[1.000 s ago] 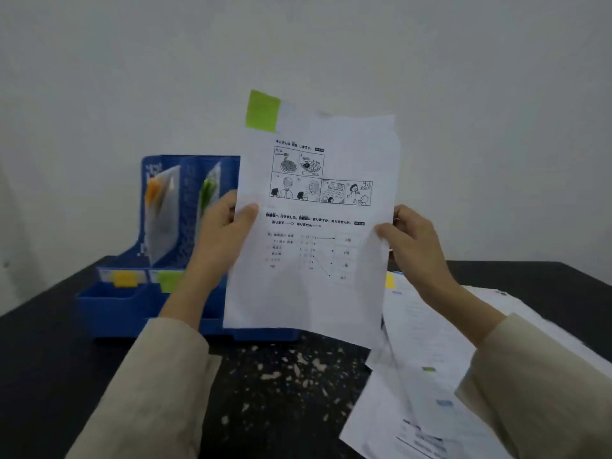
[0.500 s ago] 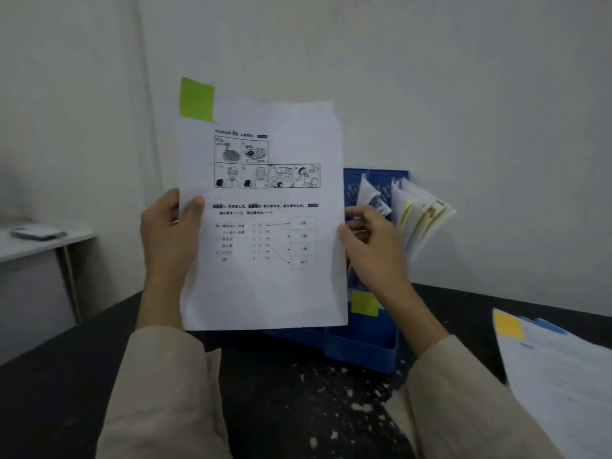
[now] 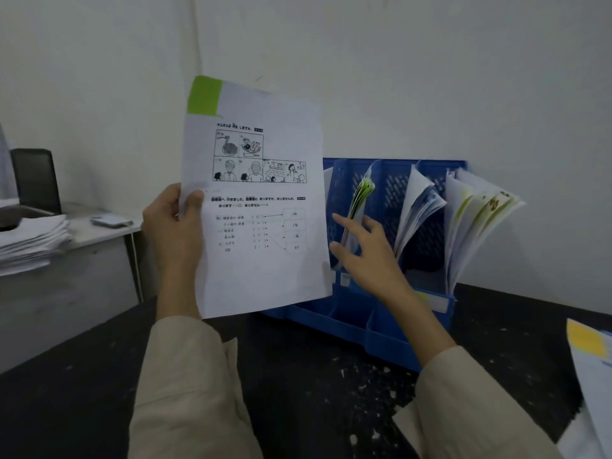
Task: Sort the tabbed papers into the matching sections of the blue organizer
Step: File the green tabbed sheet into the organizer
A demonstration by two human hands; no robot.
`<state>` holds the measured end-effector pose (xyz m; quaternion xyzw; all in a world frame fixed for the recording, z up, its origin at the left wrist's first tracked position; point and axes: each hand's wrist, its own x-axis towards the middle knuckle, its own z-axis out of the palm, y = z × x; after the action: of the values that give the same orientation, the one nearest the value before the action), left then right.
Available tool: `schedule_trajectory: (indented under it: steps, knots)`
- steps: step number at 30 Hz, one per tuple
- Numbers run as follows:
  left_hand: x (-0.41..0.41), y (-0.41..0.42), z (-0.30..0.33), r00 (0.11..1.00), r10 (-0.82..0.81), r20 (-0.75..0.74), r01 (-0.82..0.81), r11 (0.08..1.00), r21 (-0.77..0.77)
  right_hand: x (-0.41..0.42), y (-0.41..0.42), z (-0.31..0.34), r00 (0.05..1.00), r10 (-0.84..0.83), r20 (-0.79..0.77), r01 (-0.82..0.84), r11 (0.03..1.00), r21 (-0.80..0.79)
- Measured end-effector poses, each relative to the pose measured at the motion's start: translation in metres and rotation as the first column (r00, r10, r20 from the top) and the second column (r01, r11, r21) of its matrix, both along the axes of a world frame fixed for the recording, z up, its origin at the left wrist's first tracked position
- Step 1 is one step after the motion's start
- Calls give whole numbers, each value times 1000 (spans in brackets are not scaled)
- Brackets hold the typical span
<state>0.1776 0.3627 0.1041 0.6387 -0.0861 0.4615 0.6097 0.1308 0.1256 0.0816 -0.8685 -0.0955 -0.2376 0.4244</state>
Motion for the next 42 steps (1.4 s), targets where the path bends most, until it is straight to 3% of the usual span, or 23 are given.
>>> schedule_trajectory:
  steps: [7, 15, 21, 26, 31, 34, 36, 38, 40, 42]
  knots:
    - [-10, -22, 20, 973, 205, 109, -207, 978, 13, 1, 2, -8, 998, 32, -50, -30, 998, 50]
    - [-16, -73, 19, 968, 137, 210, -147, 988, 35, -7, -6, -5, 995, 57, -87, -43, 988, 151]
    - [-19, -109, 14, 956, -32, 293, -13, 989, 150, -11, -11, 4, 993, 43, -111, -26, 987, 156]
    - [-11, -124, 4, 954, -297, 49, 251, 875, 413, -25, -19, 30, 999, 35, 18, -39, 957, 288]
    - [-19, -115, 6, 775, -614, -153, 611, 664, 431, -37, -11, 65, 999, 2, 52, -27, 871, 490]
    - [-19, -99, 7, 685, -686, -246, 718, 578, 388, -36, -6, 75, 986, -101, 131, 57, 951, 305]
    - [-13, -86, 6, 675, -679, -290, 736, 592, 328, -38, -11, 79, 946, -245, 211, 210, 961, 178]
    - [-3, -76, -1, 726, -609, -320, 687, 663, 298, -41, -18, 80, 923, -294, 248, 271, 955, 121]
    - [13, -71, -12, 811, -450, -373, 572, 741, 350, -45, -24, 84, 905, -339, 258, 329, 941, 80]
    - [26, -70, -23, 838, -341, -427, 515, 753, 409, -48, -30, 90, 888, -383, 254, 386, 921, 40]
